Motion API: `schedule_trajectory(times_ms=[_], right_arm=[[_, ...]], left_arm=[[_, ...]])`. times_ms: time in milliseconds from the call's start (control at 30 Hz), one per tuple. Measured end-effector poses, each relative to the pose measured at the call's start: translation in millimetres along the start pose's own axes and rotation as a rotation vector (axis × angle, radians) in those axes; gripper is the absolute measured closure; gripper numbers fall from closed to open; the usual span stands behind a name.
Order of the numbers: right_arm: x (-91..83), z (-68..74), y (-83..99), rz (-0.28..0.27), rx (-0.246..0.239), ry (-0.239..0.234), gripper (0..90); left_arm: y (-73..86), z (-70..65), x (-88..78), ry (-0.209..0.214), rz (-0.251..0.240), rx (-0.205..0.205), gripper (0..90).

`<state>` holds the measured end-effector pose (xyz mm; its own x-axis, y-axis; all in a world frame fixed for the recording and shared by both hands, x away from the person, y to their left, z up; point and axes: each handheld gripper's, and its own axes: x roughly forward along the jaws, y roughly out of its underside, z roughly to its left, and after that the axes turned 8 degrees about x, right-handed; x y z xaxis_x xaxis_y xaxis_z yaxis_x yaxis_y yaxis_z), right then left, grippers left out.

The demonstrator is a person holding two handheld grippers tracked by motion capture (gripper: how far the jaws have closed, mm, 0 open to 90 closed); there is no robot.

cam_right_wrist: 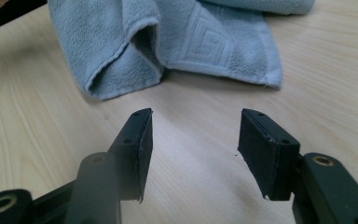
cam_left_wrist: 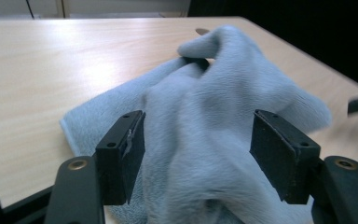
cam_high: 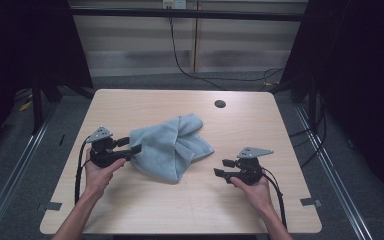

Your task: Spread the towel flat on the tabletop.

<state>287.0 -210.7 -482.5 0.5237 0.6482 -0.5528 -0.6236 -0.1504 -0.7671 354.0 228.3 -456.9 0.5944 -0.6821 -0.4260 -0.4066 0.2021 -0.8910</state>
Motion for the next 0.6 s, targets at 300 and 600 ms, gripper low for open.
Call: schedule_trajectory(times_ms=[300, 600], right_arm=[[7.6, 1.5, -5.5, 0.001, -0.010, -0.004, 42.6], [23.1, 10.7, -17.3, -0.015, -0.035, -0.048, 41.5]], left_arm=[[23.2, 12.2, 16.1, 0.080, 0.149, 0.019, 64.2], [27.9, -3.6, 23.5, 0.122, 0.186, 0.108, 65.5]])
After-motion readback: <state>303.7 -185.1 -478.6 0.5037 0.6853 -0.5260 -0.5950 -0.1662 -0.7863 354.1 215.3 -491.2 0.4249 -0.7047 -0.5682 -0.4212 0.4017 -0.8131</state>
